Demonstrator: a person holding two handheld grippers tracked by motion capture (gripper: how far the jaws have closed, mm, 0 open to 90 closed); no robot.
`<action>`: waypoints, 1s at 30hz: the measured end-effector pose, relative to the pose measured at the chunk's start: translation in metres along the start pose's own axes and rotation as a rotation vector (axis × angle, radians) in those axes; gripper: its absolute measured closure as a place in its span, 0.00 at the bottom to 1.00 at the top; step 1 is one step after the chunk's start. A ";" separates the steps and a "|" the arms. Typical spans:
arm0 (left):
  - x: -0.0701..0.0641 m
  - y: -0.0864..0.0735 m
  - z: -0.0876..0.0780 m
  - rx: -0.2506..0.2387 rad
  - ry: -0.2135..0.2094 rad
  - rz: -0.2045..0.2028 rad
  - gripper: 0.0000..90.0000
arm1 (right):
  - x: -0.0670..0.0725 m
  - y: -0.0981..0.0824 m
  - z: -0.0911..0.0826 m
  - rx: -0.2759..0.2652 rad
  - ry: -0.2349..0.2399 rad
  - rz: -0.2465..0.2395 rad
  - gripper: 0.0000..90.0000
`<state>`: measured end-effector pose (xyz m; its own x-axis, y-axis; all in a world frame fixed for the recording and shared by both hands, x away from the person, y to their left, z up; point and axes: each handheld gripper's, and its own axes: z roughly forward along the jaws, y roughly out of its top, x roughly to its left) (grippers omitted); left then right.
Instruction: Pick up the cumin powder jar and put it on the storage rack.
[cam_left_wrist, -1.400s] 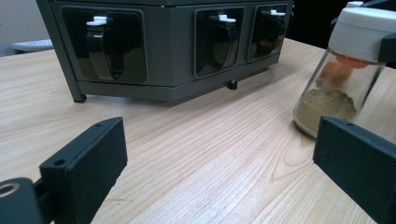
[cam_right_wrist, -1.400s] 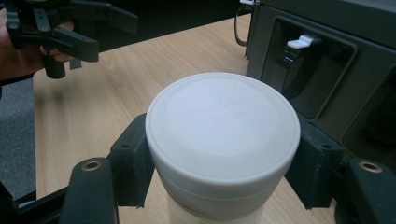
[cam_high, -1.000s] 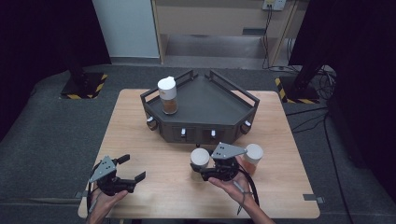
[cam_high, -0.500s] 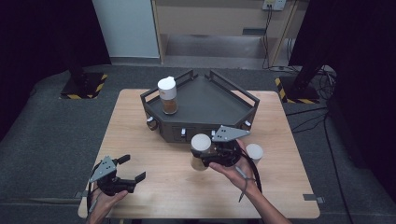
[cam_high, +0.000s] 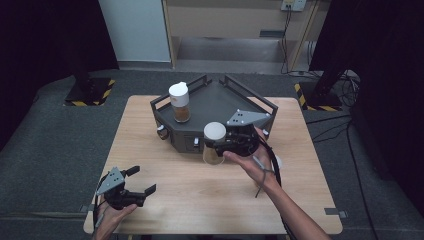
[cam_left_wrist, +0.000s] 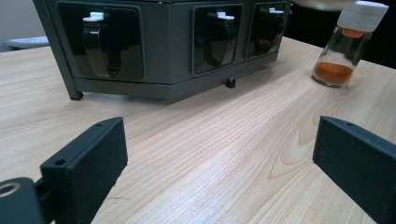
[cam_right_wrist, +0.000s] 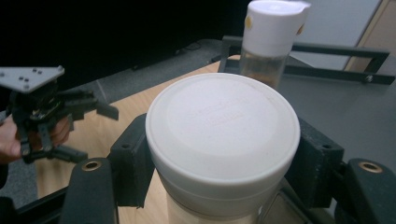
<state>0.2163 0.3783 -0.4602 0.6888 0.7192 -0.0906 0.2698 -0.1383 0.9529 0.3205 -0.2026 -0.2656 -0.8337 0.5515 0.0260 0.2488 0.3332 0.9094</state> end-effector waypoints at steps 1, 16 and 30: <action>0.000 0.000 0.000 0.000 0.000 -0.001 0.02 | -0.001 0.004 0.000 0.001 -0.004 0.002 0.37; 0.001 0.000 0.000 0.000 -0.002 -0.005 0.02 | -0.015 0.047 0.019 0.002 -0.069 -0.003 0.37; 0.002 -0.001 0.000 -0.004 -0.005 -0.006 0.02 | -0.033 0.066 0.047 0.015 -0.163 0.016 0.37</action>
<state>0.2171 0.3802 -0.4612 0.6904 0.7167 -0.0982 0.2714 -0.1308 0.9535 0.3874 -0.1630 -0.2255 -0.7386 0.6735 -0.0285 0.2698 0.3341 0.9031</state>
